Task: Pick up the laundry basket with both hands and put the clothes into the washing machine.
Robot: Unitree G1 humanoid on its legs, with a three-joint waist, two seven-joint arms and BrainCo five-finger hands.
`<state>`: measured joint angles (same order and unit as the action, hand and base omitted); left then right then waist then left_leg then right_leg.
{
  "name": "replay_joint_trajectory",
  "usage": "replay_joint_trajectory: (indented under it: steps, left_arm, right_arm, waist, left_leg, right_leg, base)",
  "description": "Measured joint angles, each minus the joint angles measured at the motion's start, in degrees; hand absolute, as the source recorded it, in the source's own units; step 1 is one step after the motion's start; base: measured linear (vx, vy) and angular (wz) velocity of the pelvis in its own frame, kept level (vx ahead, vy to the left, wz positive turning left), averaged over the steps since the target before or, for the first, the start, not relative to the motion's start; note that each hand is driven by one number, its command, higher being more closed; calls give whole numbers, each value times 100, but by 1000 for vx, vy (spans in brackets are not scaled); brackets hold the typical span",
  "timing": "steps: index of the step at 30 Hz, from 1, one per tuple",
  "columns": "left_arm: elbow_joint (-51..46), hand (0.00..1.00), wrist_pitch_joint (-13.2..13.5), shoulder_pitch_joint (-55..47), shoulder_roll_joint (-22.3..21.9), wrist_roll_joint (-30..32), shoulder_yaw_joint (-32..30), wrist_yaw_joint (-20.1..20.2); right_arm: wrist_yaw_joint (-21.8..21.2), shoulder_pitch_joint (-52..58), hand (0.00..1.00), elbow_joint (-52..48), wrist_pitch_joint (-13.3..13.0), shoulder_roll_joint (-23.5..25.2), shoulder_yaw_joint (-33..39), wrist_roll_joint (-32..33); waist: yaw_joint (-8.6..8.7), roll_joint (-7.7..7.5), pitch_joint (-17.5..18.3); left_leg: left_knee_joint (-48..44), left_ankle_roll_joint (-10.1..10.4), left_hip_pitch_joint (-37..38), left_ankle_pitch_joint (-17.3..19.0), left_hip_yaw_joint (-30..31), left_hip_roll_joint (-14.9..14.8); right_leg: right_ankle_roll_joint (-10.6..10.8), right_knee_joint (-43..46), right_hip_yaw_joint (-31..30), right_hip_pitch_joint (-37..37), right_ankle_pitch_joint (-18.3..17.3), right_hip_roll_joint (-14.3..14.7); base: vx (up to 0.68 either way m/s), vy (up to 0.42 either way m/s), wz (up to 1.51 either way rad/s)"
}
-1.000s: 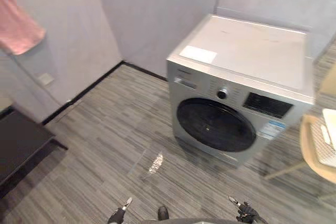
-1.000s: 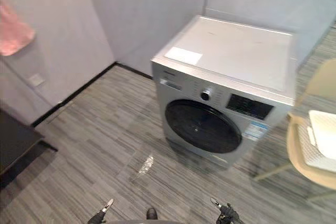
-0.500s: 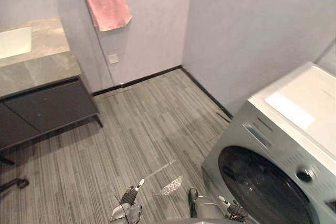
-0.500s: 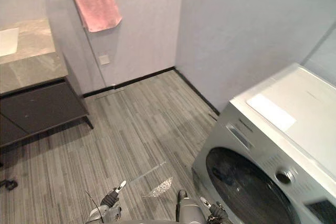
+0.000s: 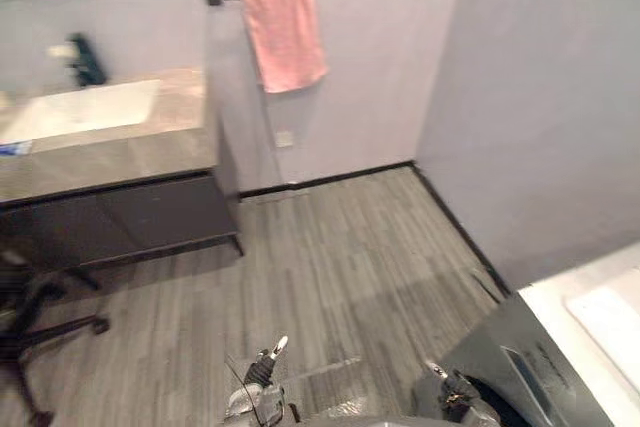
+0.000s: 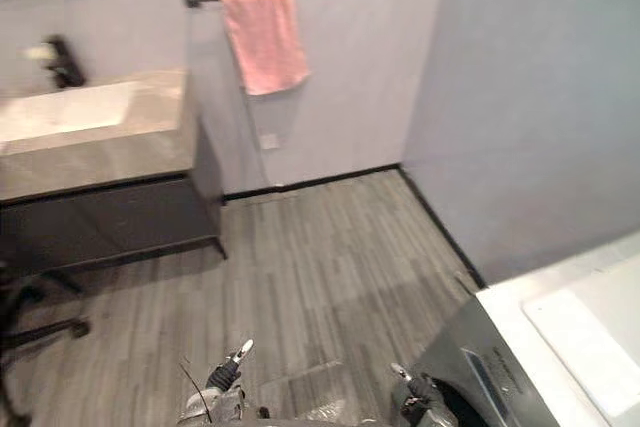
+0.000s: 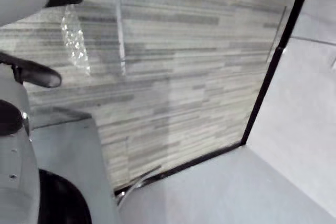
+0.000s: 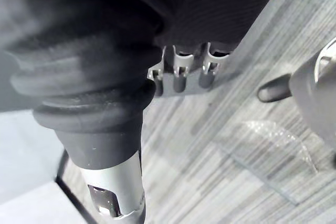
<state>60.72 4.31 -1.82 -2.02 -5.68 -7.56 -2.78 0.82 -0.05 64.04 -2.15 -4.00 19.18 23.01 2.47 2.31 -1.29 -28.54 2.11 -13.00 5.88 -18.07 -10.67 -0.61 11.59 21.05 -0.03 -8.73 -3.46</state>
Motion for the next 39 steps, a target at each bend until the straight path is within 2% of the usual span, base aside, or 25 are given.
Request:
replay_joint_trajectory:
  steps: [1, 2, 5, 6, 9, 11, 12, 13, 14, 15, 17, 19, 21, 22, 24, 25, 26, 28, 30, 34, 39]
  left_arm:
    - [125, 0, -12, 17, 75, 103, 146, -20]
    - [158, 0, -5, 70, 170, 179, 129, -45]
    - [237, 0, -20, -78, 453, 242, 118, -115]
    - [237, 0, -23, -161, 493, 285, 122, -114]
    - [250, 0, -25, -177, 504, 395, 258, -110]
    - [322, 0, -36, -188, 514, 416, 344, -111]
    - [366, 0, -37, -187, 533, 415, 364, -109]
    - [458, 0, -37, -155, 584, 417, 365, -106]
    - [461, 0, -38, -164, 615, 417, 365, -106]
    - [468, 0, -43, -167, 685, 418, 341, -107]
    - [463, 0, -48, -159, 690, 417, 228, -106]
    - [458, 0, -68, -145, 628, 416, 21, -109]
    - [443, 0, -71, -150, 577, 415, -215, -114]
    - [433, 0, -72, -154, 580, 417, -217, -114]
    - [407, 0, -70, -162, 610, 417, -208, -115]
    - [408, 0, -71, -168, 638, 418, -208, -115]
    - [429, 0, -80, -173, 671, 417, -179, -121]
    - [456, 0, -76, -160, 581, 416, -58, -119]
    - [480, 0, -76, -158, 435, 414, 111, -113]
    - [508, 0, -74, -187, 412, 415, 132, -106]
    - [567, 0, -69, -198, 515, 401, 136, -93]
  right_arm:
    - [17, -8, 0, 21, -14, -42, -1, 27]
    - [29, -25, 0, 60, -13, 44, -1, 123]
    - [24, -148, 0, 254, -18, 173, -71, 128]
    - [21, -119, 0, 259, -17, 183, -149, 125]
    - [16, -27, 0, 259, -16, 172, -218, 96]
    - [13, -4, 0, 259, -8, 171, -260, 67]
    - [11, -1, 0, 250, -13, 141, -336, 41]
    - [3, 53, 0, 250, -12, 140, -372, -56]
    - [2, 98, 0, 252, -10, 157, -402, -66]
    - [-4, 198, 0, 235, -11, 222, -509, -65]
    - [-1, 206, 0, 184, -15, 251, -601, -60]
    - [-17, 207, 0, 82, -28, 237, -676, -67]
    - [-14, 236, 0, 19, -30, 239, -683, -69]
    - [-11, 267, 0, 21, -30, 247, -692, -68]
    - [-20, 381, 0, 41, -17, 289, -724, -91]
    - [-25, 417, 0, 56, -13, 317, -726, -102]
    - [-84, 398, 0, 253, 0, 313, -696, -113]
    - [-95, 392, 0, 269, -15, 182, -684, -113]
    - [-91, 419, 0, 442, -16, -26, -644, -104]
    - [-93, 427, 0, 620, -17, -45, -466, -128]
    - [-108, 496, 0, 680, 1, -79, -441, -294]
  waist:
    - [-8, 87, -19]
    - [-51, -42, -34]
    - [-31, -247, -17]
    - [-30, -272, 5]
    - [-18, -282, 11]
    - [-4, -269, -3]
    - [34, -271, -15]
    - [80, -342, -47]
    - [118, -340, -78]
    - [177, -472, -104]
    - [148, -522, -101]
    - [147, -475, -100]
    - [128, -460, -99]
    - [129, -476, -88]
    - [127, -579, -16]
    - [117, -640, 37]
    - [115, -683, 178]
    - [146, -504, 275]
    - [145, -240, 324]
    - [149, -229, 323]
    - [168, -273, 321]
  left_leg:
    - [588, -386, 177, 270, 15, 136]
    - [1011, -321, 242, 135, 65, 375]
    - [1833, -421, 501, -250, 101, 789]
    - [2199, -437, 655, -376, 101, 945]
    - [2929, -417, 1019, -437, 146, 1284]
    - [3105, -418, 1162, -437, 195, 1376]
    - [3110, -418, 1217, -436, 233, 1374]
    - [3058, -419, 1352, -436, 318, 1374]
    - [3010, -428, 1426, -431, 395, 1371]
    - [2864, -542, 1610, -377, 555, 1355]
    - [2682, -586, 1676, -322, 595, 1267]
    - [2626, -461, 1680, -241, 729, 1148]
    - [2560, -345, 1659, -170, 843, 1042]
    - [2520, -267, 1652, -122, 952, 1001]
    - [2461, -100, 1629, -43, 1170, 1008]
    - [2425, -37, 1590, -8, 1216, 1022]
    - [2272, 71, 1440, 58, 1349, 926]
    - [2214, 158, 1259, 58, 1481, 692]
    - [2411, 359, 1294, -54, 1644, 387]
    - [2676, 514, 1578, -157, 1703, 146]
    - [2678, 492, 1563, -223, 1806, 273]
  right_leg:
    - [92, 91, 106, -63, -92, 20]
    - [164, 148, -60, -154, -138, -84]
    - [227, 86, -273, -212, -92, -235]
    - [284, 26, -388, -204, -55, -285]
    - [362, 127, -533, -218, -16, -470]
    - [411, 771, -690, -436, -33, -568]
    - [417, 1397, -769, -669, -19, -630]
    - [448, 2364, -955, -965, 101, -711]
    - [412, 2770, -1113, -1113, 179, -717]
    - [410, 3522, -1549, -1348, 138, -677]
    - [434, 3797, -1904, -1572, -24, -537]
    - [403, 3496, -2153, -1721, -64, -428]
    - [407, 2635, -2386, -1632, -51, -375]
    - [436, 1912, -2578, -1404, 5, -353]
    - [584, 883, -2517, -961, 171, -514]
    - [554, 633, -2477, -836, 314, -552]
    - [760, 284, -2267, -676, 425, -532]
    - [623, 86, -2043, -668, 445, -325]
    - [491, -176, -1788, -494, 543, -45]
    - [471, -332, -1546, -167, 554, 209]
    - [355, -576, -1471, -6, 633, 113]
  base:
    - [1, 156, 112]
    - [-7, 97, 85]
    - [3, 102, 30]
    - [51, 161, 11]
    - [70, 134, 5]
    - [99, 109, -3]
    - [106, 73, 17]
    - [123, 45, 28]
    - [186, -19, 56]
    - [176, -51, 50]
    - [166, -64, 37]
    - [122, -85, 34]
    - [136, -153, 33]
    - [156, -253, 46]
    - [154, -258, 51]
    - [202, -343, 41]
    - [191, -342, 44]
    - [193, -297, 42]
    - [226, -279, 29]
    - [85, -130, 22]
    - [-37, 10, 12]
